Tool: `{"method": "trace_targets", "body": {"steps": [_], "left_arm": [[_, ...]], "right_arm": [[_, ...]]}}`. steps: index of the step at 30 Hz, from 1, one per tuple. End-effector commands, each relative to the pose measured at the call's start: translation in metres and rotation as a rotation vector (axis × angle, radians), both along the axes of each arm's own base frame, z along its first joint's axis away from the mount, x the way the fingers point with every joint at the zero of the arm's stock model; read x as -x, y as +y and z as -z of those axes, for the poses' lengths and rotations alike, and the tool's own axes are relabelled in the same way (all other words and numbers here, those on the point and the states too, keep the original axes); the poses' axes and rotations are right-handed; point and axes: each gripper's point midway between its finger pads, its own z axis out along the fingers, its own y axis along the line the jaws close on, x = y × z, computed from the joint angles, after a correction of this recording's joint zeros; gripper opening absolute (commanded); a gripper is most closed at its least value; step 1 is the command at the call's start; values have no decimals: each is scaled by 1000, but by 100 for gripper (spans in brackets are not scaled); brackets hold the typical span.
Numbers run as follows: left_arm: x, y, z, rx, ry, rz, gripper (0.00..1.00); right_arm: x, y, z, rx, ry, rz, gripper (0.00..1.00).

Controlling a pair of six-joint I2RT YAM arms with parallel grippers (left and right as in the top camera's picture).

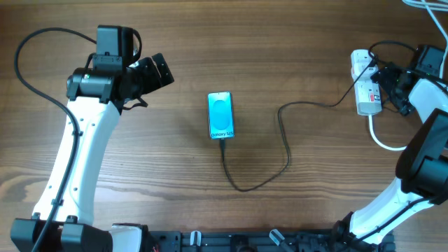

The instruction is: Plug charger to phone and switch on socket

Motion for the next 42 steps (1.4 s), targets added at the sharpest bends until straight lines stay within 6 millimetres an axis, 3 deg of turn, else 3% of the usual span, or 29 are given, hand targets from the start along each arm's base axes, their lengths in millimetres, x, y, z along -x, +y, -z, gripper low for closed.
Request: {"method": "trace_targets", "body": {"steps": [1, 7, 13, 23, 42], "left_arm": [[-1, 3, 0, -2, -1, -21, 100], [-1, 3, 0, -2, -1, -21, 100], [-1, 3, 0, -2, -1, -21, 100], [-1, 3, 0, -2, -1, -21, 100], [-1, 3, 0, -2, -1, -20, 100]], "right_arm": [[-2, -5, 2, 8, 3, 17, 100], [-2, -8, 6, 30, 14, 2, 100], [-2, 0, 24, -20, 32, -16, 100], [-3, 16, 28, -101, 23, -53, 100], [8, 26, 34, -147, 72, -65, 100]]}}
